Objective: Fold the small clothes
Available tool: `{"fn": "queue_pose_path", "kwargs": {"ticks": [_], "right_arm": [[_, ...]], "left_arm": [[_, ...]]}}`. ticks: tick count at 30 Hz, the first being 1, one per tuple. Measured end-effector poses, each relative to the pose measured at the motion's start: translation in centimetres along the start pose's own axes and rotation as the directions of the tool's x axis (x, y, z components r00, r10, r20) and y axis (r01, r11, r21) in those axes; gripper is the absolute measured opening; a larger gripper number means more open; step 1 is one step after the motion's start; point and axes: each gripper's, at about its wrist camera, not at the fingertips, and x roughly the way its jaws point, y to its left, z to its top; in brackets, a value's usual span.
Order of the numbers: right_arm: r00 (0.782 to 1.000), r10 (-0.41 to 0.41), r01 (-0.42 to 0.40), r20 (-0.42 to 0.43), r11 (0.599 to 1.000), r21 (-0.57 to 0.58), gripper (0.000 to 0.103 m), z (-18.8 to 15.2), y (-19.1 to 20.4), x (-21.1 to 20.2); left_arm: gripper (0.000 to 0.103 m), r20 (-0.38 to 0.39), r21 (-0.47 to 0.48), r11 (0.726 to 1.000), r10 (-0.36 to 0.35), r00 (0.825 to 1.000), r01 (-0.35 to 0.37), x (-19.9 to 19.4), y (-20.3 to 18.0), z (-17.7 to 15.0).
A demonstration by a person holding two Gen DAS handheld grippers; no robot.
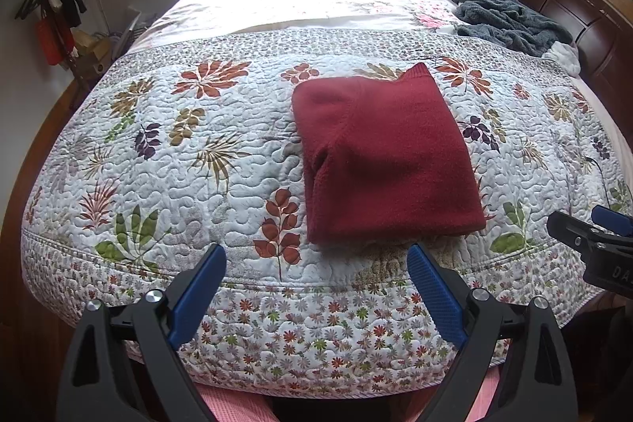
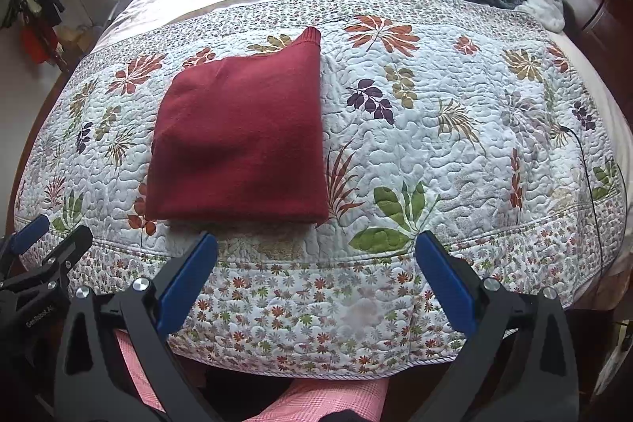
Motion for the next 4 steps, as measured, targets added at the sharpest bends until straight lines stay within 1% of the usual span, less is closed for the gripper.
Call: {"fn": "queue_pose_path", "kwargs": {"ticks": [4], "right_arm": [[1.0, 0.0, 0.0, 0.0, 1.0, 0.0, 0.099, 0.11, -0.1, 0.05]], "left_arm": [[0.093, 0.002, 0.002, 1.0, 0.0, 1.0, 0.0, -0.05, 0.03, 0.09]]}}
